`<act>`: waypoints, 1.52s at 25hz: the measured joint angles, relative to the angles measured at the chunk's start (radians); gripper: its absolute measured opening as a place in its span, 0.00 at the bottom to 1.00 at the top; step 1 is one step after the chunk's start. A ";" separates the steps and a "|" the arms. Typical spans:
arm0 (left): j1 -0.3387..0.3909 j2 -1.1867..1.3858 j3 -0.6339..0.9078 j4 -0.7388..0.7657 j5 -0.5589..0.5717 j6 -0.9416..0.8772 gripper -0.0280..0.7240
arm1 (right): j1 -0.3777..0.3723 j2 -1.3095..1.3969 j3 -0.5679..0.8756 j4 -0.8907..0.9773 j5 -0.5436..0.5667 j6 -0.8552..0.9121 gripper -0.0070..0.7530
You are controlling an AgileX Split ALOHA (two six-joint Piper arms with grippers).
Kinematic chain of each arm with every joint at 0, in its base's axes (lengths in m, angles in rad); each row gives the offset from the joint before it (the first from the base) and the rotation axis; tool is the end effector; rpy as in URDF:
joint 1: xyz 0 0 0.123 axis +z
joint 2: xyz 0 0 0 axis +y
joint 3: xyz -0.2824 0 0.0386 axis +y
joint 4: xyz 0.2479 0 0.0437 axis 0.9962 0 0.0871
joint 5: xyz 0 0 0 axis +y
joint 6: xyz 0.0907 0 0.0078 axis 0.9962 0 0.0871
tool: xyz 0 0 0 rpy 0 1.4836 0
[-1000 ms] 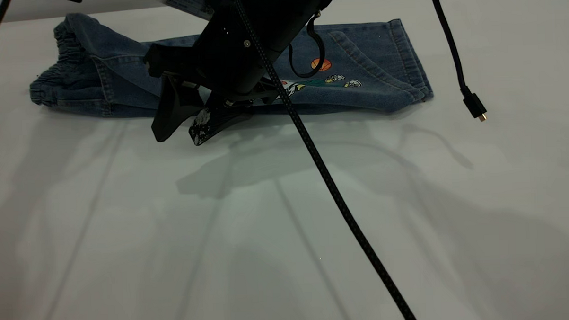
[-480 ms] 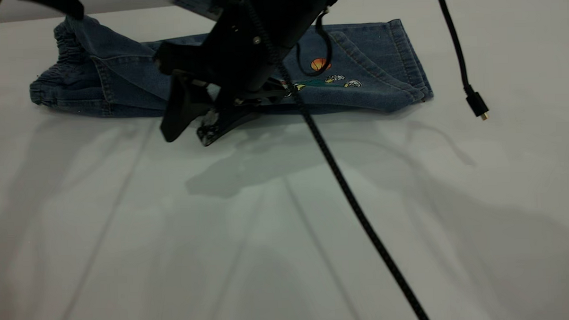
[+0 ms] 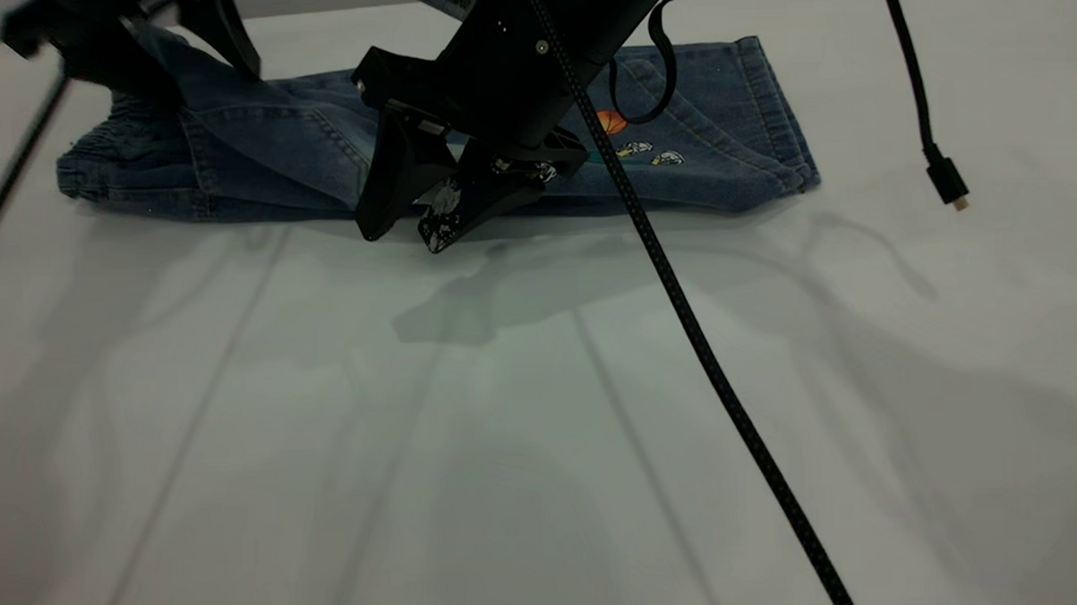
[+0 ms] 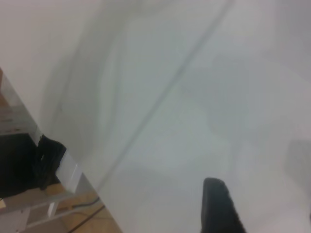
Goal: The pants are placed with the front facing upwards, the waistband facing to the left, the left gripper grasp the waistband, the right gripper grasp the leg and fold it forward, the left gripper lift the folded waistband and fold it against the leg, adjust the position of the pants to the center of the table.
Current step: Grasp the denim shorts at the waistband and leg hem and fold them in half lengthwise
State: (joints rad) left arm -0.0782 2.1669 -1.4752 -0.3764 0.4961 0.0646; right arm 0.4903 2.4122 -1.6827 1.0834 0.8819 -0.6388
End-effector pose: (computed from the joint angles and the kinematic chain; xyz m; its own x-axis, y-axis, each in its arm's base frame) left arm 0.4495 -0.0512 0.1318 -0.8860 -0.1939 -0.4211 -0.0786 0.9580 -0.2758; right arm 0.3913 0.2793 0.0888 -0.9233 -0.2982 -0.2420 -0.3788 0.6036 0.7016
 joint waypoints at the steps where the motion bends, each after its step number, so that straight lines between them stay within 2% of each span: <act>1: -0.004 0.030 0.000 -0.019 -0.049 0.012 0.71 | 0.000 0.000 0.000 0.000 0.006 0.000 0.44; 5: -0.021 0.128 -0.001 -0.118 -0.195 0.054 0.71 | 0.000 0.000 0.000 0.000 0.029 0.001 0.44; 7: -0.029 0.147 -0.001 -0.161 -0.233 0.072 0.71 | 0.000 0.000 0.000 0.000 0.049 0.002 0.44; 21: -0.042 -0.004 -0.001 -0.196 -0.270 0.183 0.71 | 0.000 -0.001 0.000 0.000 0.089 0.008 0.44; 31: -0.038 -0.019 -0.001 -0.144 -0.260 0.190 0.71 | 0.000 -0.001 -0.001 -0.002 0.142 0.008 0.44; 38: -0.039 0.060 -0.001 -0.145 -0.377 0.196 0.71 | 0.000 -0.001 -0.001 -0.003 0.169 0.008 0.44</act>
State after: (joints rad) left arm -0.1175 2.2273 -1.4764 -0.5219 0.1190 0.2602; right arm 0.4903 2.4113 -1.6838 1.0805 1.0505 -0.6313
